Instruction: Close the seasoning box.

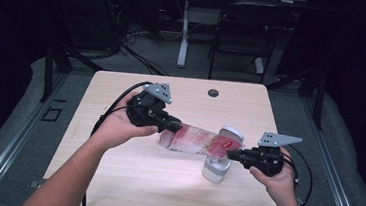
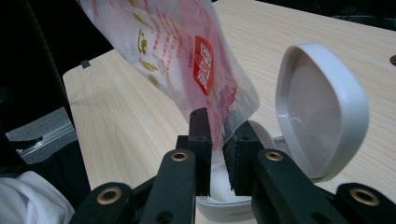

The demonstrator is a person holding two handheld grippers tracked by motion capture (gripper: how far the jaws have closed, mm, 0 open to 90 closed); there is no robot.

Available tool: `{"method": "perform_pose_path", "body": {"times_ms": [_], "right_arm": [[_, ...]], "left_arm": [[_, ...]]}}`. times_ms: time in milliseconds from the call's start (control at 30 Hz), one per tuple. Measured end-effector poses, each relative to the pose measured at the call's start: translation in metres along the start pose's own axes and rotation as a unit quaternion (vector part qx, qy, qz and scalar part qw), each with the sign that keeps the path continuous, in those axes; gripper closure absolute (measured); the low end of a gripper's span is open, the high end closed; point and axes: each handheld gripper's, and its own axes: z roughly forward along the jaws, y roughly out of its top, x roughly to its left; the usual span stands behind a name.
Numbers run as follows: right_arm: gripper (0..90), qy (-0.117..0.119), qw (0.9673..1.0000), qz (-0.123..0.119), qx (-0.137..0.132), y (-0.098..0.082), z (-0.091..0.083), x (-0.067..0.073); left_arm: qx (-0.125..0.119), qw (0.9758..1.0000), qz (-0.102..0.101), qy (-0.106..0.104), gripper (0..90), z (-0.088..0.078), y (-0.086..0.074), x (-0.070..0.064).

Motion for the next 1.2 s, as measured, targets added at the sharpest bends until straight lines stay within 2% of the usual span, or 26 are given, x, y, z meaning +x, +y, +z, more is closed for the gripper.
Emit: {"method": "perform_pose_path", "body": {"times_ms": [333, 500, 667, 967, 1200], "right_arm": [[80.1, 0.014, 0.9999, 0.006, 0.006, -0.007, 0.015, -0.003], [86.6, 0.021, 0.9998, -0.004, -0.006, -0.008, 0.015, -0.002], [88.4, 0.022, 0.9996, -0.01, -0.012, -0.008, 0.015, -0.001], [90.0, 0.004, 0.9995, -0.029, -0.009, 0.0, 0.017, 0.007], [90.0, -0.005, 0.9991, -0.042, -0.007, 0.009, 0.015, 0.013]], "left_arm": [[-0.007, 1.0, -0.006, -0.002, 79.8, -0.001, -0.011, 0.002], [-0.01, 0.9999, -0.01, -0.001, 79.5, -0.002, -0.017, 0.004], [-0.014, 0.9997, -0.018, -0.003, 79.0, -0.002, -0.026, 0.008], [-0.022, 0.9993, -0.031, -0.001, 77.9, -0.001, -0.049, 0.014], [-0.026, 0.9988, -0.042, -0.003, 76.4, 0.006, -0.071, 0.018]]}}
